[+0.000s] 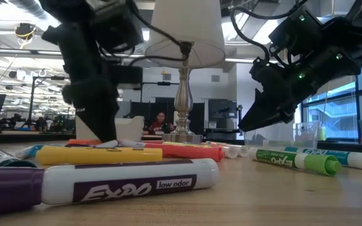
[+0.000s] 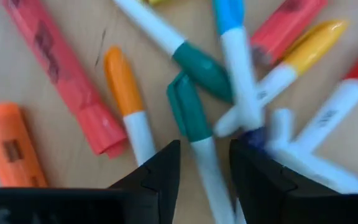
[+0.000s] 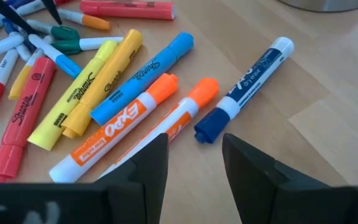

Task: Pick & Place Markers
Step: Put the dark green mini marker into the orange bin

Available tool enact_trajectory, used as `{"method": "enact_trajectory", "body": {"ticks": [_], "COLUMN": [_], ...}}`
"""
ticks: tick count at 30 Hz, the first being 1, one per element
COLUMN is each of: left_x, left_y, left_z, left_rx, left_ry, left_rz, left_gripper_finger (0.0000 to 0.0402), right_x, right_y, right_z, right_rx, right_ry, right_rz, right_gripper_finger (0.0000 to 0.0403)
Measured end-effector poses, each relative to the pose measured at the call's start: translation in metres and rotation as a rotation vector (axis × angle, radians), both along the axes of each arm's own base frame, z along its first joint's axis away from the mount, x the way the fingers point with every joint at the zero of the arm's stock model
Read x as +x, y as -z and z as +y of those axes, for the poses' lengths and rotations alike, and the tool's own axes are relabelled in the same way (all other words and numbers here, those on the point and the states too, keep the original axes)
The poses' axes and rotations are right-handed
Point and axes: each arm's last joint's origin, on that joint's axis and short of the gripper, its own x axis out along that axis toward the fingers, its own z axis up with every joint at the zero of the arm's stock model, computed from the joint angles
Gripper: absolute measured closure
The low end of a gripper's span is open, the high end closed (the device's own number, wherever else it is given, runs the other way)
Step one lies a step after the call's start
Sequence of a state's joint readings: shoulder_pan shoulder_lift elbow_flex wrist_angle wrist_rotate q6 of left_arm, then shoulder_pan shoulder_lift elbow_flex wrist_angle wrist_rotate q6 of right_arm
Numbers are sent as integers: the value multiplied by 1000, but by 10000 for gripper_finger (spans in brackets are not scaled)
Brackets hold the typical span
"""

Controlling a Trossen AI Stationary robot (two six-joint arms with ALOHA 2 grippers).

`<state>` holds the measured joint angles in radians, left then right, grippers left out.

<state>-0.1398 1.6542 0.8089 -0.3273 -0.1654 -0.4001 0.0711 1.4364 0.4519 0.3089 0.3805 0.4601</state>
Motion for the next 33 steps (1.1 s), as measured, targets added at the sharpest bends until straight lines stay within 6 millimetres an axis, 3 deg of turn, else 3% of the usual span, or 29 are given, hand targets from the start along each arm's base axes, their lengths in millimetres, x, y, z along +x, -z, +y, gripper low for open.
{"method": "enact_trajectory", "body": {"ticks": [14, 19, 25, 29, 33], "left_x": [-1, 3, 18, 30, 44], "left_y": [4, -2, -20, -29, -40], "left_z": [9, 9, 10, 10, 12], "left_rx": [-15, 17, 91, 150, 209], "left_ry": [-66, -52, -42, -68, -149], "left_rz": [41, 37, -43, -174, -376], "left_gripper_finger": [358, 366, 361, 366, 362], "right_x": [0, 2, 7, 16, 20], "right_y": [0, -2, -9, -27, -40], "right_z": [0, 1, 4, 11, 17], "right_rx": [10, 31, 64, 71, 54], "right_ry": [-9, -2, -97, -264, -310], "right_rz": [-5, -39, -115, -303, -447], "right_gripper_finger": [250, 250, 248, 235, 212]}}
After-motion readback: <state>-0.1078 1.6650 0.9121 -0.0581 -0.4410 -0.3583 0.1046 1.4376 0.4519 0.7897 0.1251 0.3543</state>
